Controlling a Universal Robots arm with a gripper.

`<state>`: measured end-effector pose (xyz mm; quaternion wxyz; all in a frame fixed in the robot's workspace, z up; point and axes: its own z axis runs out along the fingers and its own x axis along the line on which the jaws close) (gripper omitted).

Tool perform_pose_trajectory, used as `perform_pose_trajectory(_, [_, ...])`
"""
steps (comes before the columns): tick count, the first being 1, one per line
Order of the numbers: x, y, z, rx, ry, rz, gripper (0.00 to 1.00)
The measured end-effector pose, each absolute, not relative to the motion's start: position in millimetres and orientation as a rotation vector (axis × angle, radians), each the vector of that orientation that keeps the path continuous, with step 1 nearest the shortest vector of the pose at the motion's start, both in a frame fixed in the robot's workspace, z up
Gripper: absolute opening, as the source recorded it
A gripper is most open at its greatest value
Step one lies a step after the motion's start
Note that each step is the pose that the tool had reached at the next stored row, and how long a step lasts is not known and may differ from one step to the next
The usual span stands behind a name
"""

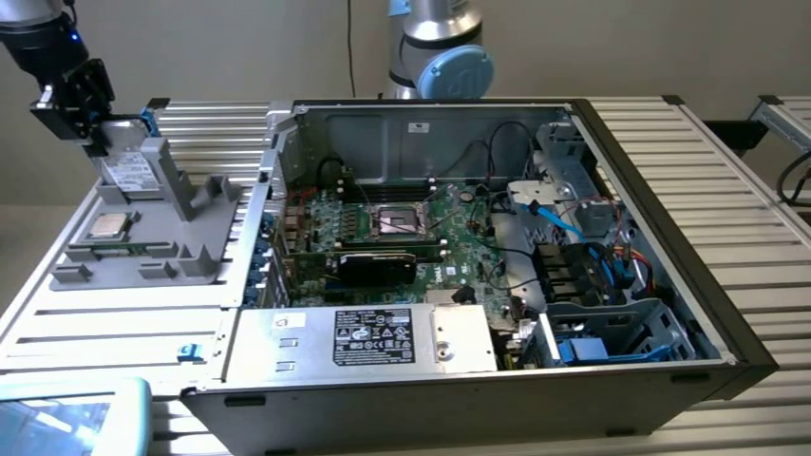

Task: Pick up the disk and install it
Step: 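Pick up the disk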

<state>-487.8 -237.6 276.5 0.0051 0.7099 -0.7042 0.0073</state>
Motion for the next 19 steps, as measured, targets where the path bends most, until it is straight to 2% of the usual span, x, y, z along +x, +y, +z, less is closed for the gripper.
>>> perform_pose_trajectory(14, [-488.4,-238.2,274.4,2.223,-2.205,0.023,0.57])
perform_pose_trajectory(15, [-488.4,-238.2,274.3,2.223,-2.205,0.023,0.55])
perform_pose_trajectory(16, [-488.4,-238.2,274.3,2.223,-2.205,0.023,0.48])
perform_pose_trajectory(17, [-488.3,-238.2,274.2,2.223,-2.205,0.023,0.48])
perform_pose_trajectory(19, [-488.4,-238.1,274.3,2.223,-2.205,0.023,0.37])
